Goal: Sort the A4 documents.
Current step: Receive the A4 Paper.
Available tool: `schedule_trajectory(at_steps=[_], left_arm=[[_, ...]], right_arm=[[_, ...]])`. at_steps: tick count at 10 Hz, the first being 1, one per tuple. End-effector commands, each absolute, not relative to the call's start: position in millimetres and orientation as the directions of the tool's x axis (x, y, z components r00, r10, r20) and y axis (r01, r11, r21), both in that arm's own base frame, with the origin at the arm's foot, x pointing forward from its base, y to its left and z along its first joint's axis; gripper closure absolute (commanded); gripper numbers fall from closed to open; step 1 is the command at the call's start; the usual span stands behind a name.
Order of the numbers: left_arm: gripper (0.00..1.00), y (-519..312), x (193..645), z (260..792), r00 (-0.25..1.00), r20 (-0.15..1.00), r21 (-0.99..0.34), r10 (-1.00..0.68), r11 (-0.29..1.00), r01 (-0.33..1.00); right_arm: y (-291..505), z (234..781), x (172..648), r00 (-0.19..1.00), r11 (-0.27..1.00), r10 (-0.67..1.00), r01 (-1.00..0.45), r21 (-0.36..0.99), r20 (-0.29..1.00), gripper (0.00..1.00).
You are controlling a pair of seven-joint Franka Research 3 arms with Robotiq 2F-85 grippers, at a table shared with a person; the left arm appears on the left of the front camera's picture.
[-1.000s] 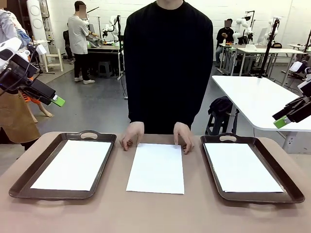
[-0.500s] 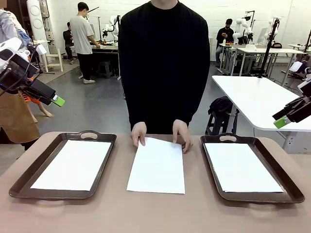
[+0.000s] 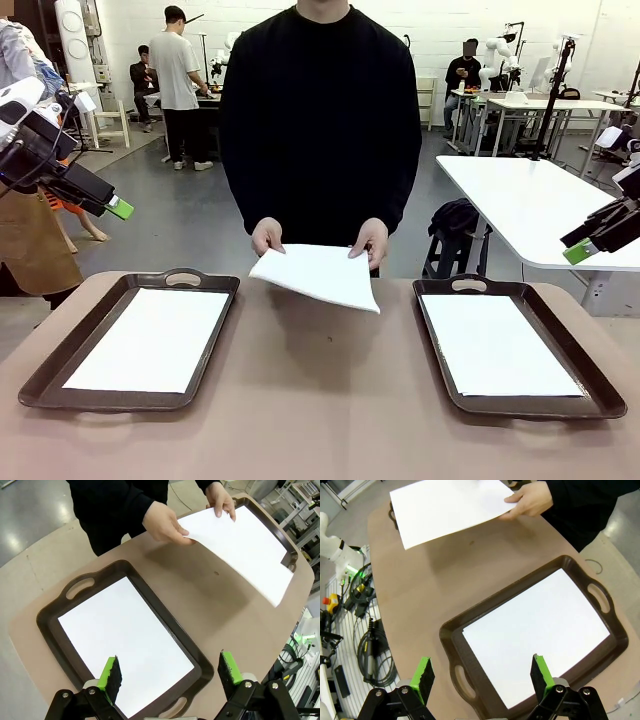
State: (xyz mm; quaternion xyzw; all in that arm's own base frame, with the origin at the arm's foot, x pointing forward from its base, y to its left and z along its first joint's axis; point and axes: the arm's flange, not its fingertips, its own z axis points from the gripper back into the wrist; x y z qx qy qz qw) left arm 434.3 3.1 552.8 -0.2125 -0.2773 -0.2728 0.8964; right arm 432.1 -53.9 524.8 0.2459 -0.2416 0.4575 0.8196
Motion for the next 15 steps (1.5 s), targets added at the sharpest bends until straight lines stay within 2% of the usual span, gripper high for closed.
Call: schedule_trajectory(at_steps=[1, 15], left_arm=[[0.00, 2.1, 434.4, 553.3, 0.695, 0.613, -0.223, -0.375, 0.762, 0.608], [0.00, 2.1, 434.4, 553.3, 0.695, 0.613, -0.223, -0.375, 0.762, 0.608]], right_arm=[[-53.6, 524.3, 432.6, 0.465, 0.467, 0.633, -0.867, 0.174, 0.619, 0.00], [-53.6, 524.3, 432.6, 0.465, 0.467, 0.633, -0.867, 0.174, 0.619, 0.00]])
